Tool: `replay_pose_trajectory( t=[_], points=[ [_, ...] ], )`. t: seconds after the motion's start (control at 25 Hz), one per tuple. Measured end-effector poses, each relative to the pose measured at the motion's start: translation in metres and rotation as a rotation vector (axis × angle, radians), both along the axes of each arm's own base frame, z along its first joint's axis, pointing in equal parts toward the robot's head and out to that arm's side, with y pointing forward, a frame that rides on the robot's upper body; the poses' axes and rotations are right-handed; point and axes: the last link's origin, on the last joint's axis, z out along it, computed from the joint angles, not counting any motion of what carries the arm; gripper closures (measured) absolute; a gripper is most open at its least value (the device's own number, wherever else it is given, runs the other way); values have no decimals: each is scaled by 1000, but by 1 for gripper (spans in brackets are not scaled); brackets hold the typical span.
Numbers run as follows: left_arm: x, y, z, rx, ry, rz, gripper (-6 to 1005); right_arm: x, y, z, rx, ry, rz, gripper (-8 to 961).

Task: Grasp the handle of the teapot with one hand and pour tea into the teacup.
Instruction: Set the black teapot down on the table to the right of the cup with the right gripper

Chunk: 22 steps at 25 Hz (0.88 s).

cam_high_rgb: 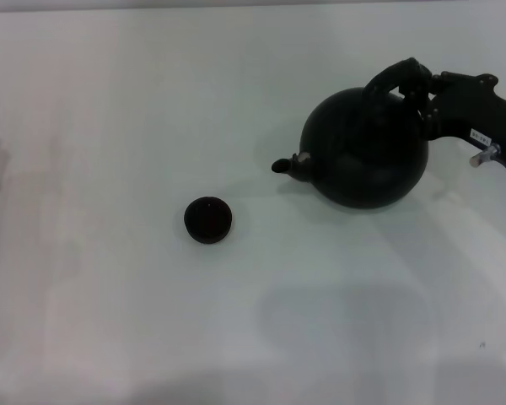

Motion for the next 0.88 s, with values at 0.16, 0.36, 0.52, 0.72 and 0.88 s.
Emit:
replay_pose_trajectory(
  t=[0.16,0.36,0.52,0.72,0.88],
  points=[
    [1,-1,-2,-1,-8,0,109,5,0,-3,-9,0,-19,719],
    [1,-1,-2,-1,-10,0,109,10,1,1,2,20,-36,701],
    [2,-1,-2,1,-13,-3,109,12,-1,1,-2,18,-39,687],
    [4,0,-4,2,-23,-9,109,13,-3,-1,-16,15,-25,617],
    [5,0,-4,2,-24,-11,109,14,-7,8,-16,46,5,498]
  ],
)
